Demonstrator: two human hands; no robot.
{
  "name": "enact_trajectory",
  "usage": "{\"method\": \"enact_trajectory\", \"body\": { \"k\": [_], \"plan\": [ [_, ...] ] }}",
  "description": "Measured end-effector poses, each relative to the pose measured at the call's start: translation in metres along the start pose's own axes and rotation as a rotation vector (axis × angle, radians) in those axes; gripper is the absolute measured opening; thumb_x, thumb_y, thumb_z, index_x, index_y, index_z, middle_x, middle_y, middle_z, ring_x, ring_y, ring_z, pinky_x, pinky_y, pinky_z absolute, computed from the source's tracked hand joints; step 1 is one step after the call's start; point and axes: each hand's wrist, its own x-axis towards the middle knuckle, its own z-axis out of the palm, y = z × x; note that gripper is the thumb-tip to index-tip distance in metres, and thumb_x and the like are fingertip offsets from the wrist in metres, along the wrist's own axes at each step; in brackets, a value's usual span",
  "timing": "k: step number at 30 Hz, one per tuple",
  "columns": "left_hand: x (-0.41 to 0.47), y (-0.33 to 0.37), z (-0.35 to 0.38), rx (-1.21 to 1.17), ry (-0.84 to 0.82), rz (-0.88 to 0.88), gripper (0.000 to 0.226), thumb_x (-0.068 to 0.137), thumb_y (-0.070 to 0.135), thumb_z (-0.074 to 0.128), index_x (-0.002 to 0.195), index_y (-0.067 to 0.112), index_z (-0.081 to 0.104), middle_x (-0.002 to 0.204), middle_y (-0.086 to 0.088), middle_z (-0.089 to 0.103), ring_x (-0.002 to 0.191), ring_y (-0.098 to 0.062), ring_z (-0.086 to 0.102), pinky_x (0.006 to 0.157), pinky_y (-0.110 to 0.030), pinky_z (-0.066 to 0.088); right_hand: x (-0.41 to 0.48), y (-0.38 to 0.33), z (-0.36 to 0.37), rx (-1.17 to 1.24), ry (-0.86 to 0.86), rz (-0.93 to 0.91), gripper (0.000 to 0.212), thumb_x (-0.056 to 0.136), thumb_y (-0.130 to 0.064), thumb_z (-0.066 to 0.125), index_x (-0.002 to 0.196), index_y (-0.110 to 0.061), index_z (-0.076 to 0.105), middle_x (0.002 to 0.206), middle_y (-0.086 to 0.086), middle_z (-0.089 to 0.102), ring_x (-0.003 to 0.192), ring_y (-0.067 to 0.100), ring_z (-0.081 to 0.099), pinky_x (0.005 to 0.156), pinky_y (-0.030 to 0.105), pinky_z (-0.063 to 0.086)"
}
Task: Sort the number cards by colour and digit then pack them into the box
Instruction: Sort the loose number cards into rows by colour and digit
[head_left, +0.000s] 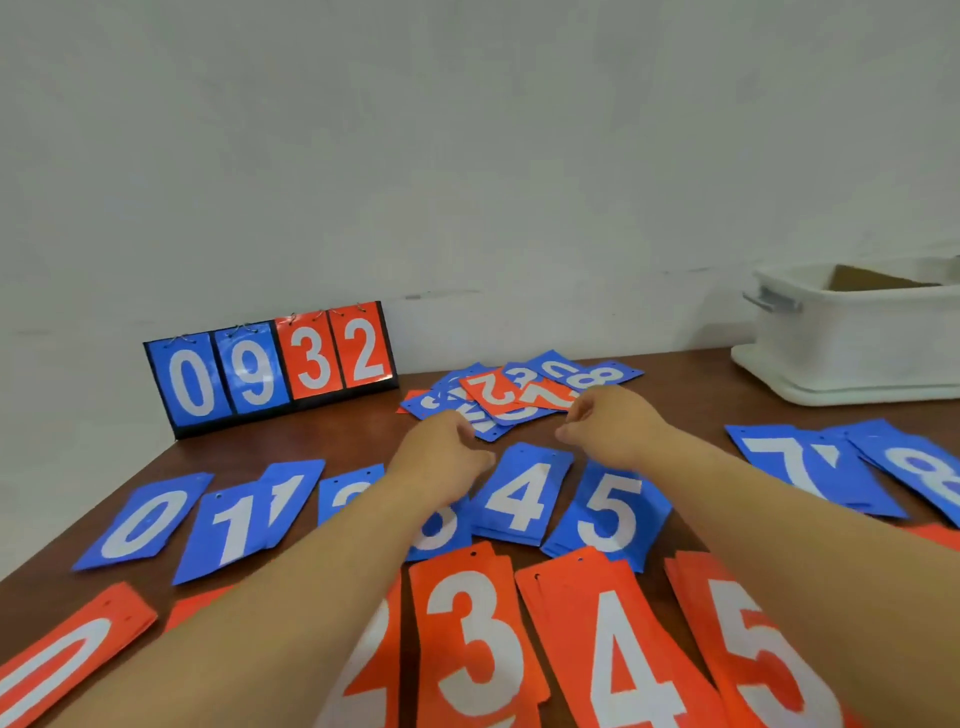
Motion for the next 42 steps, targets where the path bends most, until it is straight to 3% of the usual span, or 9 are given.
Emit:
{"method": "enact_trajectory", "body": {
  "k": [4,11,15,17,21,27,31,34,42],
  "plan": [
    [0.035,-0.008,-0.002,0.052,0.001,-0.003,0.05,0.086,0.048,0.071,0.128,0.024,0.059,0.112,0.003,0.064,0.096,-0.017,0.062,0.073,-0.029,0.046,0.033,0.015,-0.006,-0.072,0.0,0.028,0.027,0.087,-0.039,0.069,0.108,-0.022,0.066,0.111,-0.001,0.067,0.089,0.017,0.06,0.071,0.027,0.042],
    [0.11,-0.024,0.008,0.222,-0.006,-0.051,0.069,0.088,0.065,0.061,0.146,0.033,0.046,0.146,-0.008,0.043,0.126,-0.03,0.052,0.102,-0.042,0.048,0.101,0.052,-0.009,-0.208,-0.075,0.067,0.061,0.091,-0.053,0.062,0.144,-0.027,0.048,0.152,0.004,0.044,0.133,0.026,0.047,0.105,0.032,0.041],
    [0.139,-0.03,0.022,0.361,-0.076,-0.124,0.077,0.086,0.077,0.049,0.153,0.042,0.033,0.15,-0.009,0.037,0.131,-0.033,0.046,0.104,-0.044,0.046,0.135,0.069,0.001,-0.455,-0.214,0.113,0.081,0.083,-0.082,0.033,0.154,-0.043,0.026,0.165,0.007,0.019,0.15,0.033,0.019,0.12,0.049,0.023],
    [0.146,-0.031,0.03,0.463,-0.097,-0.159,0.08,0.084,0.083,0.042,0.154,0.046,0.028,0.155,-0.008,0.031,0.137,-0.034,0.037,0.106,-0.045,0.042,0.149,0.08,0.009,-0.509,-0.285,0.09,0.091,0.068,-0.092,0.018,0.151,-0.055,0.018,0.167,0.002,0.01,0.152,0.036,0.01,0.119,0.056,0.018],
    [0.153,-0.027,0.034,0.432,-0.111,-0.21,0.081,0.084,0.082,0.044,0.155,0.046,0.026,0.158,-0.012,0.027,0.14,-0.038,0.033,0.108,-0.047,0.039,0.148,0.082,0.009,-0.503,-0.324,0.011,0.059,0.092,-0.074,0.027,0.149,-0.058,0.024,0.168,0.001,0.007,0.153,0.035,0.008,0.12,0.055,0.018],
    [0.149,-0.013,0.034,0.203,-0.003,-0.244,0.076,0.082,0.056,0.076,0.144,0.025,0.043,0.145,-0.014,0.038,0.124,-0.026,0.051,0.087,-0.033,0.048,0.126,0.071,-0.006,-0.309,-0.347,-0.037,0.041,0.103,-0.041,0.047,0.144,-0.037,0.051,0.16,0.0,0.035,0.147,0.02,0.029,0.115,0.03,0.026],
    [0.145,-0.006,0.033,0.067,0.074,-0.263,0.069,0.078,0.036,0.086,0.137,0.025,0.05,0.142,-0.013,0.039,0.118,-0.027,0.055,0.083,-0.032,0.048,0.13,0.069,-0.005,-0.256,-0.192,0.068,0.036,0.093,-0.046,0.062,0.112,-0.018,0.075,0.114,0.003,0.07,0.109,0.02,0.062,0.093,0.032,0.051],
    [0.146,-0.009,0.037,0.004,0.099,-0.241,0.056,0.079,0.027,0.086,0.127,0.025,0.058,0.14,-0.01,0.049,0.121,-0.025,0.055,0.082,-0.032,0.051,0.149,0.069,0.007,-0.301,-0.108,0.226,0.056,0.086,-0.062,0.063,0.111,-0.012,0.068,0.088,0.003,0.062,0.094,0.023,0.063,0.078,0.033,0.051],
    [0.139,-0.013,0.026,-0.144,0.256,-0.221,0.035,0.093,0.005,0.051,0.122,0.019,0.065,0.129,-0.005,0.06,0.108,-0.023,0.058,0.073,-0.03,0.046,0.176,0.048,0.025,-0.246,-0.024,0.54,0.093,0.065,-0.063,0.077,0.137,-0.015,0.045,0.132,0.011,0.044,0.123,0.03,0.043,0.084,0.038,0.04]
  ]
}}
